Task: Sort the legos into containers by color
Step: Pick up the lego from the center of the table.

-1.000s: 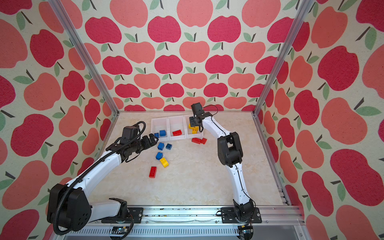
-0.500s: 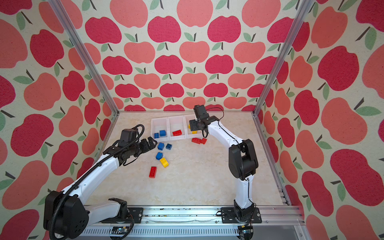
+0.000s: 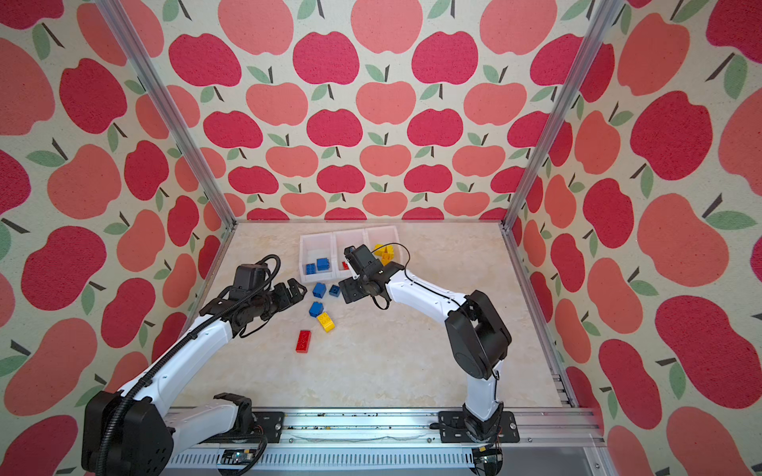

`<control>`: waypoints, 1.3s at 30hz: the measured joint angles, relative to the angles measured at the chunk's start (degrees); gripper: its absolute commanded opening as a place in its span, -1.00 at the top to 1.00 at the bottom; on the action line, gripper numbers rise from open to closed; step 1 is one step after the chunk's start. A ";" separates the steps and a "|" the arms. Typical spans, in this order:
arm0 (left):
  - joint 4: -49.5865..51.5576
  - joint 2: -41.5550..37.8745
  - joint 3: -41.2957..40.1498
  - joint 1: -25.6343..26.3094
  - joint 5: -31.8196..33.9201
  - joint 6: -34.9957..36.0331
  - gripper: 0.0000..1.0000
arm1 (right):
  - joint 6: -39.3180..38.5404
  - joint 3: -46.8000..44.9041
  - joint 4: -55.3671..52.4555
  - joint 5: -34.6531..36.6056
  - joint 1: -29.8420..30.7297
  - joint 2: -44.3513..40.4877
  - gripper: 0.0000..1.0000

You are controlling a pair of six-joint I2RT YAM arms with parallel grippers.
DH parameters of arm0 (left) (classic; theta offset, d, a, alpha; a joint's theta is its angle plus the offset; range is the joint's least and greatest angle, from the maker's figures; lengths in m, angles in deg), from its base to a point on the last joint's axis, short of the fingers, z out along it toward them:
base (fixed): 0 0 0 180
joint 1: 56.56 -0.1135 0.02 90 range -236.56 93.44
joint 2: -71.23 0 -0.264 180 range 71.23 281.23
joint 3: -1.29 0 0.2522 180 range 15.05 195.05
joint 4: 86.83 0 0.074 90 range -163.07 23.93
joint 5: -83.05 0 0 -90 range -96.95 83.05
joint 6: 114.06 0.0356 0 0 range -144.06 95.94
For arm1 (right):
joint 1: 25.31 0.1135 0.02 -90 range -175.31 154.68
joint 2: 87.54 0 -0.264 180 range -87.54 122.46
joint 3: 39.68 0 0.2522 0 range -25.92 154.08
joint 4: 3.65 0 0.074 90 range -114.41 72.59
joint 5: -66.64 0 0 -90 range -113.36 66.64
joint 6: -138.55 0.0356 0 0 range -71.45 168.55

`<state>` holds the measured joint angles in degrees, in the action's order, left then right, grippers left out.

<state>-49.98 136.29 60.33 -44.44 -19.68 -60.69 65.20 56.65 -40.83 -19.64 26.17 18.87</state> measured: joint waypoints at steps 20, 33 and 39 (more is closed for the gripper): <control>0.76 -6.69 -4.22 -5.73 -3.23 -0.22 -0.99 | 0.37 8.72 -3.23 -1.44 10.12 14.67 -0.46; 0.74 -6.69 -4.24 -6.16 -3.43 -0.22 -0.99 | 0.81 11.63 -5.27 0.07 10.40 17.33 -0.05; 0.74 -7.13 -4.59 -6.25 -3.45 -0.22 -0.99 | 1.03 12.04 -6.01 0.55 10.45 18.14 0.12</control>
<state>-49.24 129.16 55.74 -50.69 -23.13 -60.90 66.22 68.69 -46.84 -19.09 36.62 37.01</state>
